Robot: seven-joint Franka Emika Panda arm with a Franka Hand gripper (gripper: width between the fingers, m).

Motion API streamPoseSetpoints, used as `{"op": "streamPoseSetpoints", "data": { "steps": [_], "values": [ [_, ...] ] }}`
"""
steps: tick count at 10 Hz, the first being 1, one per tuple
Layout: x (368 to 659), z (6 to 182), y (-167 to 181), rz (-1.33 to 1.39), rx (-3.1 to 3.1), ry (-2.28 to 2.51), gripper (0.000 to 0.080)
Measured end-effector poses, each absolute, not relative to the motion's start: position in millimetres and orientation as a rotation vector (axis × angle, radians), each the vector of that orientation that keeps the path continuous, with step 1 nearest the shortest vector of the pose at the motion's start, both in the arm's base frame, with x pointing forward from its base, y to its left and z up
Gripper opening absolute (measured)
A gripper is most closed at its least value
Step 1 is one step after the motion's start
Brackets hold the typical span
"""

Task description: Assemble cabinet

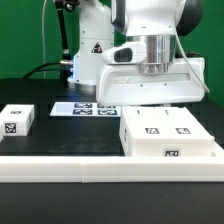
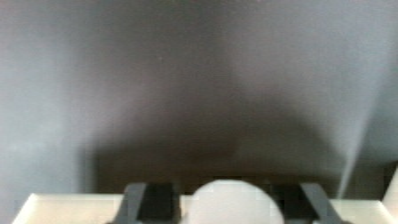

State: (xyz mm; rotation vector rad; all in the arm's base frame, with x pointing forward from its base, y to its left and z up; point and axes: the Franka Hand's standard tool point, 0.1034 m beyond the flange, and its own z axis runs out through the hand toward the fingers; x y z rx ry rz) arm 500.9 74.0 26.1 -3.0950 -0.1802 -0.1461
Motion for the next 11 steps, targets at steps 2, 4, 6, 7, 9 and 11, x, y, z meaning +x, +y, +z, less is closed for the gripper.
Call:
{"op": "streamPoseSetpoints", "data": {
  "steps": [2,4,6,7,9,11],
  "values": [
    [501.0,36.3,70.4,-0.096,-3.095,-0.184,0.0222],
    [498.6,33.0,70.5,-0.089,-3.096,-0.185,0.0223],
    [498.4,32.7,70.4,-0.088,-3.096,-0.185,0.0223],
    [498.0,35.0,71.6,-0.077,-3.096,-0.185,0.0223],
    [499.9,53.1,75.0,-0.038,-3.094,-0.195,0.0223],
    [504.8,73.1,76.8,0.026,-3.091,-0.199,0.0223]
  ]
}}
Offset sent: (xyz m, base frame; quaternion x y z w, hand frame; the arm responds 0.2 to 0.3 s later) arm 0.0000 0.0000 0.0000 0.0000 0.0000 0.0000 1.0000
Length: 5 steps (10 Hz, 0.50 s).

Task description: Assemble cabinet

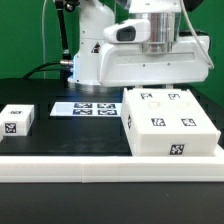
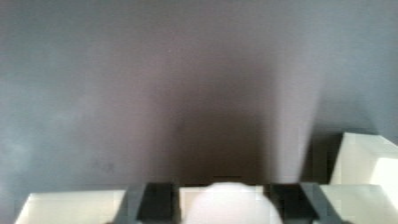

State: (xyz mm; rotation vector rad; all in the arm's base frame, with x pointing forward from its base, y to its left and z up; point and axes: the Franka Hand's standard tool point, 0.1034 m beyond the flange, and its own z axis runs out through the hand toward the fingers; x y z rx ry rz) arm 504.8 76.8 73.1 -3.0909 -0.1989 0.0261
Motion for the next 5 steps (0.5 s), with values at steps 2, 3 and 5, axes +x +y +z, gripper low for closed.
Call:
{"op": "streamPoseSetpoints", "data": {
  "steps": [2,3,5],
  "values": [
    [508.9,85.8,77.4,0.061,-3.089,-0.193,0.0223],
    [506.6,81.5,77.0,0.068,-3.09,-0.193,0.0223],
    [504.2,78.0,77.0,0.08,-3.09,-0.19,0.0223]
  ]
}}
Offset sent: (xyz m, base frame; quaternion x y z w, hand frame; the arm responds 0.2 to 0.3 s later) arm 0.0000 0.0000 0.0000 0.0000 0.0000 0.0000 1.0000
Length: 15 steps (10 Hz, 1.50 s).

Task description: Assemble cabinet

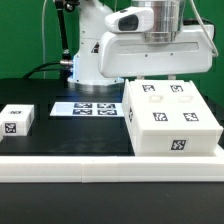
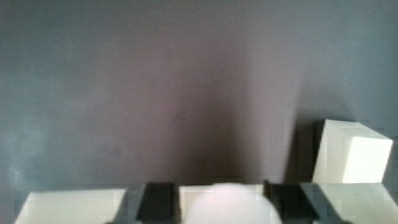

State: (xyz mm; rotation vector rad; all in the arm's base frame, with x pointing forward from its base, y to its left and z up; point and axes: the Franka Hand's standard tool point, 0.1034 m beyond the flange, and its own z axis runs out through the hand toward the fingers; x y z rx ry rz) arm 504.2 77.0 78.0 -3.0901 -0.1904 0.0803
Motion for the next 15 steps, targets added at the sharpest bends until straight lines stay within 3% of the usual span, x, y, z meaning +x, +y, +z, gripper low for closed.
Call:
{"op": "streamPoseSetpoints", "data": {
  "steps": [3,6,10,15],
  "values": [
    [489.4,74.7,75.8,0.215,-3.081,-0.168,0.0223],
    [499.3,100.0,75.9,0.35,-3.063,-0.161,0.0223],
    [490.7,92.1,74.2,0.438,-3.055,-0.145,0.0225],
    [486.7,102.3,80.0,0.65,-3.036,-0.043,0.0225]
  ]
}}
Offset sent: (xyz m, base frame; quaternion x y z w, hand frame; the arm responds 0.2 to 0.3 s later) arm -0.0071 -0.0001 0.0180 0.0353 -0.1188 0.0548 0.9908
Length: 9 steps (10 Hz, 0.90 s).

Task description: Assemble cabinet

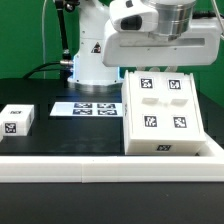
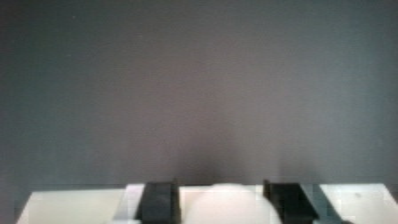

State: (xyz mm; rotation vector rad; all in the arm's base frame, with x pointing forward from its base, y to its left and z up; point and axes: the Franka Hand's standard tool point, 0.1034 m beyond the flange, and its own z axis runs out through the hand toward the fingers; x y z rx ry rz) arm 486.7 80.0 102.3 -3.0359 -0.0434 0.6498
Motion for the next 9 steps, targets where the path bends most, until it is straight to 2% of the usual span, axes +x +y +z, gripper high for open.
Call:
{"op": "streamPoseSetpoints", "data": {
  "steps": [3,5,7,9],
  "values": [
    [483.8,102.2,79.6,0.676,-3.031,-0.047,0.0225],
    [488.2,122.7,77.7,0.827,-2.993,-0.041,0.0225],
    [488.8,133.9,79.3,0.888,-2.984,-0.013,0.0225],
    [489.3,130.2,79.2,0.881,-2.986,-0.015,0.0225]
  ]
}}
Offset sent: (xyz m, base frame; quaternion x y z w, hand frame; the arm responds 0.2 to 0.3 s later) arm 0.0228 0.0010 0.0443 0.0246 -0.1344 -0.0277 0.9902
